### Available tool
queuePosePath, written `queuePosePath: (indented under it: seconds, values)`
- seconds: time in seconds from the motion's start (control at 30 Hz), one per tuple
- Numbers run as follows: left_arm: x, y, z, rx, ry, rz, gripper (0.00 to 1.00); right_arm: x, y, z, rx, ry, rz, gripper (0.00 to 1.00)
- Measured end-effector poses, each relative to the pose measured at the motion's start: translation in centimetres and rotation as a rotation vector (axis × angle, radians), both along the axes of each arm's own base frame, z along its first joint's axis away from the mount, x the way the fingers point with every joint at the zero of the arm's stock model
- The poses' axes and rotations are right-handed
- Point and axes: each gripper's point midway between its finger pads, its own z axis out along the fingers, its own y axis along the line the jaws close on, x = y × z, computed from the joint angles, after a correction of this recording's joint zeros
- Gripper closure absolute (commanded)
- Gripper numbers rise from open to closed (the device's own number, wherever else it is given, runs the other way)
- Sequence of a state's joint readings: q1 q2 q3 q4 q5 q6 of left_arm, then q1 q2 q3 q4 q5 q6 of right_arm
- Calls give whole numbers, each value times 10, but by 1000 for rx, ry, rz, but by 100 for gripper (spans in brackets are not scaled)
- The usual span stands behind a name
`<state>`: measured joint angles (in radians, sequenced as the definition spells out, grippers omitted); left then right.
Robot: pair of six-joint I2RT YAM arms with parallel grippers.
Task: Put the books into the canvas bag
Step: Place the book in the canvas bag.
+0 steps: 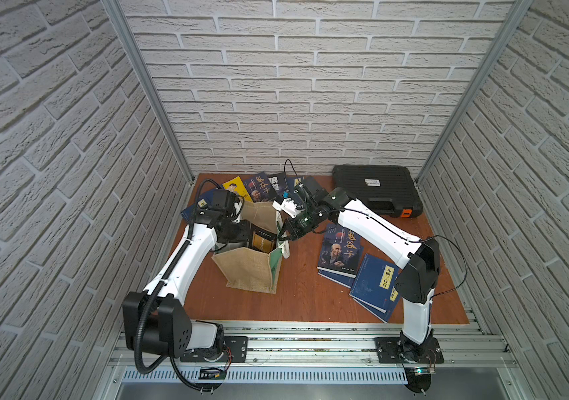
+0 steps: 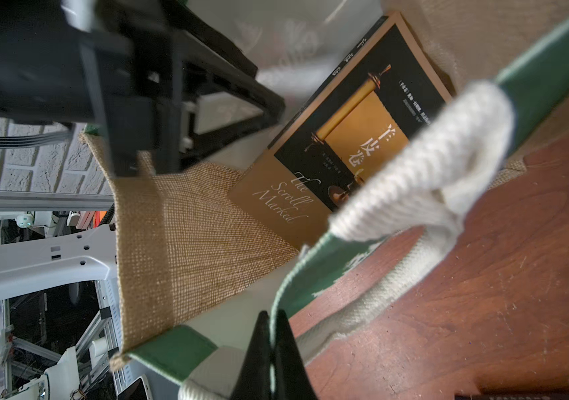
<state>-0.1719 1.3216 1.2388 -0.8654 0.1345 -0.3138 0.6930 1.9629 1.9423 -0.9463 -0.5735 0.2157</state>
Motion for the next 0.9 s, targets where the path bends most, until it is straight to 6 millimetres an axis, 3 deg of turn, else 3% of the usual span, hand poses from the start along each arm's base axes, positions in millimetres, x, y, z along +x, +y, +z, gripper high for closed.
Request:
queuePosePath:
  seconds: [0.1, 0.17, 0.27, 0.33, 0.4, 0.5, 0.63, 0.8, 0.9]
  values:
    - [0, -6, 29, 6, -89, -43, 70, 0, 0, -1, -4, 2, 12, 95]
    - [-3, -23, 36, 29, -115, -114, 78, 1, 2, -2, -3, 5, 22, 94]
    - [-8, -58, 25, 57, -91, -239, 84, 2, 4, -2, -2, 7, 34, 95]
    - [-8, -71, 5, 81, -37, -271, 83, 2, 5, -1, 0, 4, 38, 95]
    - [-1, -65, -19, 119, 27, -223, 79, 3, 5, -1, 0, 4, 39, 94]
    - [3, -34, -62, 153, 139, -74, 69, 3, 5, -3, -4, 9, 38, 94]
    - [-8, 7, -113, 154, 261, 102, 62, 4, 4, -3, -5, 9, 35, 94]
    - [-13, 12, -146, 152, 335, 145, 59, 9, 3, -3, -1, 4, 24, 94]
    - [-13, 10, -151, 145, 347, 145, 57, 12, 3, -2, 5, -1, 15, 94]
